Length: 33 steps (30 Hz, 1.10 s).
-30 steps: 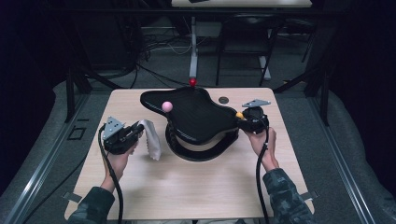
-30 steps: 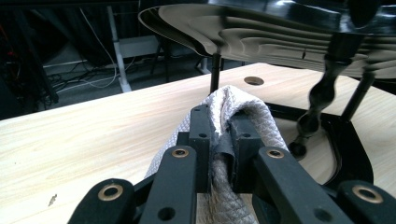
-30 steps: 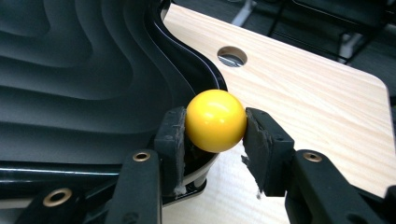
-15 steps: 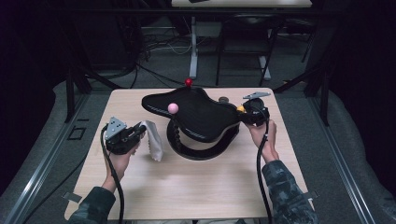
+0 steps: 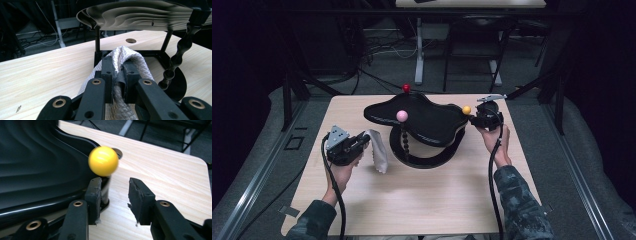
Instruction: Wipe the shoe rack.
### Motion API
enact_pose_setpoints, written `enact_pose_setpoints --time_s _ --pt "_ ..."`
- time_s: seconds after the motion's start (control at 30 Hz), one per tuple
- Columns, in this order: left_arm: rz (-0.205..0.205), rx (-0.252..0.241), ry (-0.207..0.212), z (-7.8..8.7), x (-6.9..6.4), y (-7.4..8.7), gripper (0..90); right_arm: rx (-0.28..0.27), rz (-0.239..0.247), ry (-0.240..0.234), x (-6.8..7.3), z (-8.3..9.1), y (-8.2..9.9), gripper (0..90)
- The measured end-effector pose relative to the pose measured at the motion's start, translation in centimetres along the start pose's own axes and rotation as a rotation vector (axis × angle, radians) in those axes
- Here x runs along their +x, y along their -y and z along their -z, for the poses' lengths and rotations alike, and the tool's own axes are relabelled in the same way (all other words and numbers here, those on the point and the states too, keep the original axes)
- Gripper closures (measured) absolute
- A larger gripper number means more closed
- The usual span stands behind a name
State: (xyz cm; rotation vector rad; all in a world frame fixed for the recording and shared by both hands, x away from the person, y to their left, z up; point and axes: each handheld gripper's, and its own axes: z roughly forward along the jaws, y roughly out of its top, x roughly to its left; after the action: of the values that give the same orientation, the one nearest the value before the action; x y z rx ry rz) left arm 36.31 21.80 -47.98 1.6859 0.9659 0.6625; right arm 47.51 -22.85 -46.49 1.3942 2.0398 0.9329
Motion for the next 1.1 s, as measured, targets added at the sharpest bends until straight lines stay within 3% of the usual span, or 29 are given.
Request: enact_pose_setpoints --time_s 0.13,0.27,0.47,0.6,0.7,0.83,0.97,1.1 --pt "-0.005 0.006 0.004 0.0 -0.1 0.0 82.3 -0.040 0.013 -0.047 1.3 1.9 -0.3 56.1" --pt "-0.004 0.012 0.006 -0.1 -0.1 0.1 82.3 -0.070 0.008 -0.130 3.3 4.6 -0.4 47.5" --pt "-0.010 0.023 0.010 -0.2 -0.3 0.2 82.3 -0.129 0.056 -0.221 6.4 9.2 -0.6 41.3" --pt "-0.012 0.031 0.015 -0.3 -0.4 0.3 82.3 -0.141 0.096 -0.297 8.7 11.2 -1.0 38.1" --pt "-0.018 0.038 0.019 -0.4 -0.5 0.3 82.2 -0.146 0.130 -0.366 10.7 11.9 -1.2 37.5" --pt "-0.016 0.044 0.023 -0.4 -0.5 0.4 82.2 -0.162 0.169 -0.401 12.8 12.4 -1.5 37.9" --pt "-0.020 0.046 0.027 -0.5 -0.5 0.4 82.2 -0.139 0.209 -0.421 14.9 12.0 -2.0 38.9" --pt "-0.020 0.049 0.028 -0.5 -0.5 0.4 82.2 -0.119 0.273 -0.410 16.8 11.1 -2.1 49.5"
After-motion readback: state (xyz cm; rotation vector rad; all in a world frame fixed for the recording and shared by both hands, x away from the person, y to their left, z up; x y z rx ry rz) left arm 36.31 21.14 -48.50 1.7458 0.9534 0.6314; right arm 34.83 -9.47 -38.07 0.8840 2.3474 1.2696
